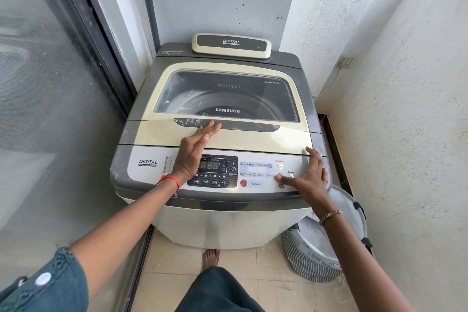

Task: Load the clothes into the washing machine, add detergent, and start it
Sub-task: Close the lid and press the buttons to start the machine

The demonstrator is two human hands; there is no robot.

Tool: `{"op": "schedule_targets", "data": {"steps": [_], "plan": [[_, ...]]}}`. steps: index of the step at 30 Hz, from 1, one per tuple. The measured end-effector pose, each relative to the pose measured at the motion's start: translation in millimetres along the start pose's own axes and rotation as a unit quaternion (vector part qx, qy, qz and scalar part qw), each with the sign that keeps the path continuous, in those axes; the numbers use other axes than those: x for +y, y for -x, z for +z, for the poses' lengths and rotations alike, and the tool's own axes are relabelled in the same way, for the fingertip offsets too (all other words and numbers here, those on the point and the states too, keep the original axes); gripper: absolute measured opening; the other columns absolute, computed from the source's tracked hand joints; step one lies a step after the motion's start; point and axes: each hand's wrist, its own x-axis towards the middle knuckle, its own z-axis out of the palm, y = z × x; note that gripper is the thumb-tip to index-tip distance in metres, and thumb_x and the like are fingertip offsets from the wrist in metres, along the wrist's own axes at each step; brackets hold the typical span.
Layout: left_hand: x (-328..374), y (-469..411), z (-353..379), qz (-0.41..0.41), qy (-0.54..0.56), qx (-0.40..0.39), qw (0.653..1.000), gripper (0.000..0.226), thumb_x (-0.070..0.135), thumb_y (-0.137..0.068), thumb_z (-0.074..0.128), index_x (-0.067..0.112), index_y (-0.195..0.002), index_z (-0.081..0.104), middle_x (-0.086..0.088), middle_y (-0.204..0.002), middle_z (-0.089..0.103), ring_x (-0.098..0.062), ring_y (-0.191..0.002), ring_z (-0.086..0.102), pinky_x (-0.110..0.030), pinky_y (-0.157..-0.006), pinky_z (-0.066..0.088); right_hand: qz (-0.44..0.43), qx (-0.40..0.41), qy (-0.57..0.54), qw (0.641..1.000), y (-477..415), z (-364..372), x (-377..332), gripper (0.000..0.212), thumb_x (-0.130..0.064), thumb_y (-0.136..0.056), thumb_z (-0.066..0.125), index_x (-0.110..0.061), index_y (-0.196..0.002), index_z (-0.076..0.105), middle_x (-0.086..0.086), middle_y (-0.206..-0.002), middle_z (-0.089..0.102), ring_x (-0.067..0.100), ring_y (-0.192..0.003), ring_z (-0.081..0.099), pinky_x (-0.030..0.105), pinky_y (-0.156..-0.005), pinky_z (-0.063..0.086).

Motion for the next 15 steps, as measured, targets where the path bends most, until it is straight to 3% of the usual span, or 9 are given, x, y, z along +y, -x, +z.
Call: {"op": "schedule_targets", "data": {"steps": [4, 15], "plan": [[-0.3, -0.1, 1.0, -0.001, 0.004, -0.002, 1.0, 0.058, 0.035, -0.088, 0.027, -0.001, -0.125, 0.054, -0.004, -0.132, 0.052, -0.005, -0.13, 0.038, -0.011, -0.11, 0.018, -0.001, -0.004, 0.008, 1.0, -0.8, -0.6, 0.7, 0.11, -0.05, -0.049, 0.069, -0.021, -0.142, 0.02, -0.002, -0.155, 0.011, 0.013, -0.144, 0.0, 0.035, -0.114, -0.009], [-1.2, -0.4, 1.0, -0.007, 0.005, -0.005, 1.0, 0.057, 0.034, -0.088, 0.028, 0.0, -0.125, 0.055, -0.003, -0.131, 0.052, -0.004, -0.13, 0.038, -0.01, -0.109, 0.017, -0.005, -0.013, 0.011, 1.0, -1.4, -0.9, 2.1, 0.11, -0.051, -0.05, 0.068, -0.021, -0.143, 0.018, 0.0, -0.155, 0.01, 0.016, -0.144, -0.001, 0.039, -0.116, -0.009]]}}
